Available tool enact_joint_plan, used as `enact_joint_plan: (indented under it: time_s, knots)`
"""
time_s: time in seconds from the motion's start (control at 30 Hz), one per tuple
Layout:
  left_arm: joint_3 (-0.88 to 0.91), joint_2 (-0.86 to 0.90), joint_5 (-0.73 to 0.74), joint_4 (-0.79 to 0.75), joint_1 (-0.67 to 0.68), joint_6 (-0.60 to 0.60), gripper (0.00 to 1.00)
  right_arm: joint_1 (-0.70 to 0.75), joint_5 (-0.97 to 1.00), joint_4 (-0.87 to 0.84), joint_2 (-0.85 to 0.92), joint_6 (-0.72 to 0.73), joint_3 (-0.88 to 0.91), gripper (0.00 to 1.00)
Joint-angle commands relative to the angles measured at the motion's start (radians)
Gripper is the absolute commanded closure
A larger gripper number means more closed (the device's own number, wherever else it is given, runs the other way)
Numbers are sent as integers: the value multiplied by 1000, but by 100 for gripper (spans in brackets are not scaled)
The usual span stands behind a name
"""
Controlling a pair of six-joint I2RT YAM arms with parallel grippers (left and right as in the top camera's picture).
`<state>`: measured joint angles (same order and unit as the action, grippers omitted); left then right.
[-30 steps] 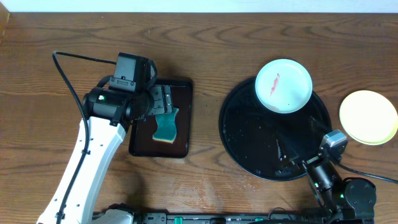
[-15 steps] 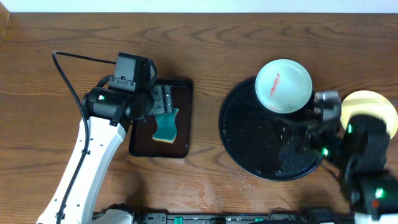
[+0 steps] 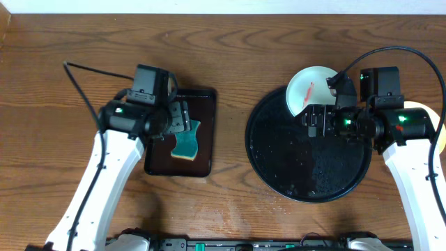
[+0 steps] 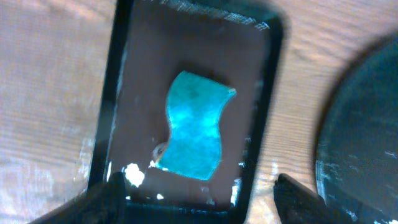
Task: Clean dirty plates on tray and stack at the side
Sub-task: 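Pull the stained pale green plate to the tray center with the right gripper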
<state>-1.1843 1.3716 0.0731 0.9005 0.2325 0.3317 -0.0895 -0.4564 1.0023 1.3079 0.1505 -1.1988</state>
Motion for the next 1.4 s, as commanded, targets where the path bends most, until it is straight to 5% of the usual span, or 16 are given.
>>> enact_joint_plan:
  time_s: [0.0,0.3,0.47,0.6,0.77,0.9,1.1,1.37]
  knots:
    - [119,105,-38,-79,0,32,42,-10,-12,1,-11,-10,-18,18]
    - [146,372,37,-239,2,27,50,-10,-12,1,-11,-10,-18,19]
    - [146,492,154,-282,3,1,68,-10,-12,2,-11,-9,-17,20]
    - [146,519,130,-281,1,2,92,-10,-11,8,-11,-10,-17,20]
    - [105,500,71,-222,-2,2,93,-3,140,40,-11,76,-17,29]
    - [31,461,-4,-107,-2,1,93,70,219,20,-9,144,-17,19]
    - [-35,365,-6,-35,-2,-6,92,198,322,-36,76,141,-16,18]
    - [-35,239,-6,2,-2,-6,93,289,379,-210,346,161,-16,41]
